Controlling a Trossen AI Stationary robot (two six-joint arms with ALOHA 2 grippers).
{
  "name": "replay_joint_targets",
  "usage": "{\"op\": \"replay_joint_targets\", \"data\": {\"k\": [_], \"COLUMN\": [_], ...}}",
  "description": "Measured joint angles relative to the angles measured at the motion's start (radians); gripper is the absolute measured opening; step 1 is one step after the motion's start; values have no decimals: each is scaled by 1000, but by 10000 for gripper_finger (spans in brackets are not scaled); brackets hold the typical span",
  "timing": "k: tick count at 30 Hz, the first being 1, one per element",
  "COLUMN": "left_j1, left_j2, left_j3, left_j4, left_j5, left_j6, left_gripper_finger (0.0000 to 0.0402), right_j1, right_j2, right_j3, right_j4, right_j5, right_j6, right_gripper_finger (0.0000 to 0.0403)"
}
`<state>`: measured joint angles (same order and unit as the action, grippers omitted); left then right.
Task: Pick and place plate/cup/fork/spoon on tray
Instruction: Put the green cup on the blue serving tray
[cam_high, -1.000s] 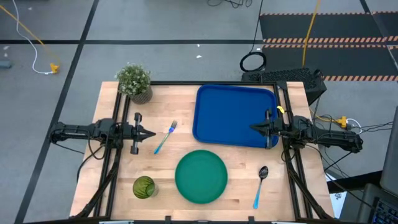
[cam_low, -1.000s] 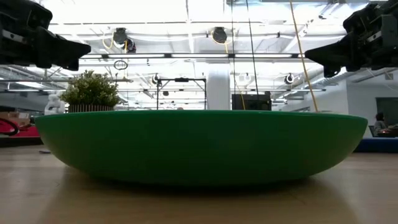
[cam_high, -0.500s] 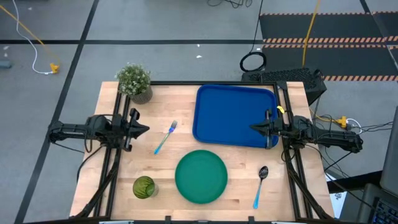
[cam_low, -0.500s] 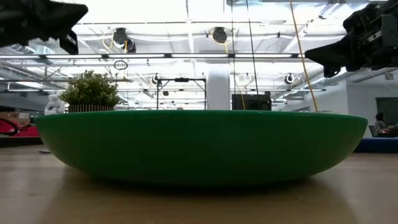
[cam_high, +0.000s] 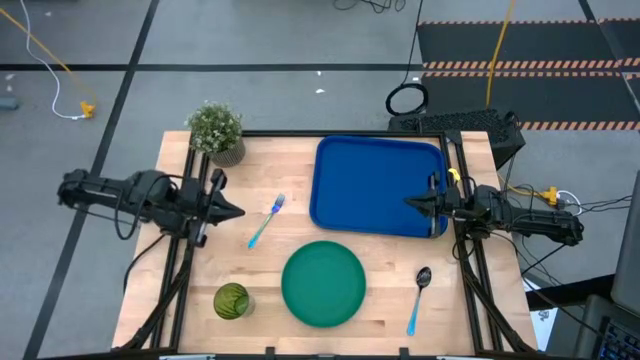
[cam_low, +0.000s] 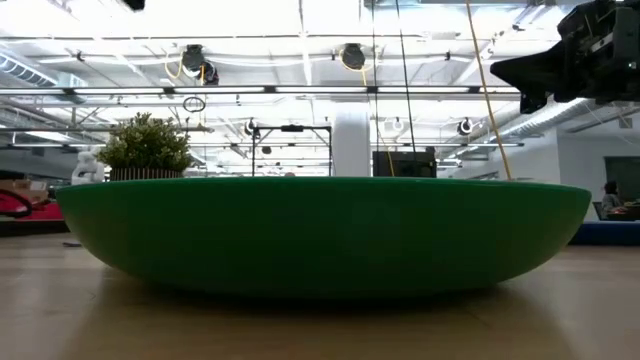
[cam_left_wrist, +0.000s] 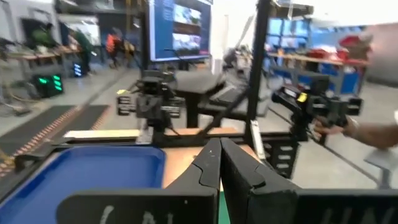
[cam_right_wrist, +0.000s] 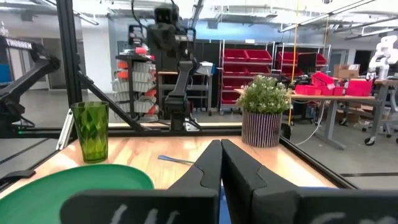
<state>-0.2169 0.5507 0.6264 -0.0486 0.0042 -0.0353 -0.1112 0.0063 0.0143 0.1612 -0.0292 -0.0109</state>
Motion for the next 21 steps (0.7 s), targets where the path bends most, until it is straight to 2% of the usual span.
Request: {"op": "replay_joint_targets", "data": {"k": [10, 15, 21], "left_j1": [-165, -241, -332], "left_j2": [339, 454, 571], "left_j3": [364, 494, 643], "left_j4": [-301, -422, -577], "left_j5": [-106, -117, -218], "left_j6": [5, -17, -83], "left_gripper_finger": [5, 5, 5], "right_j1": [0, 0, 0], "right_j2": [0, 0, 0], "right_j3": [0, 0, 0], "right_j4": [0, -5, -9], "right_j5": [-1, -1, 0], "right_j6": [8, 134, 282], "right_gripper_finger": [0, 0, 0]}}
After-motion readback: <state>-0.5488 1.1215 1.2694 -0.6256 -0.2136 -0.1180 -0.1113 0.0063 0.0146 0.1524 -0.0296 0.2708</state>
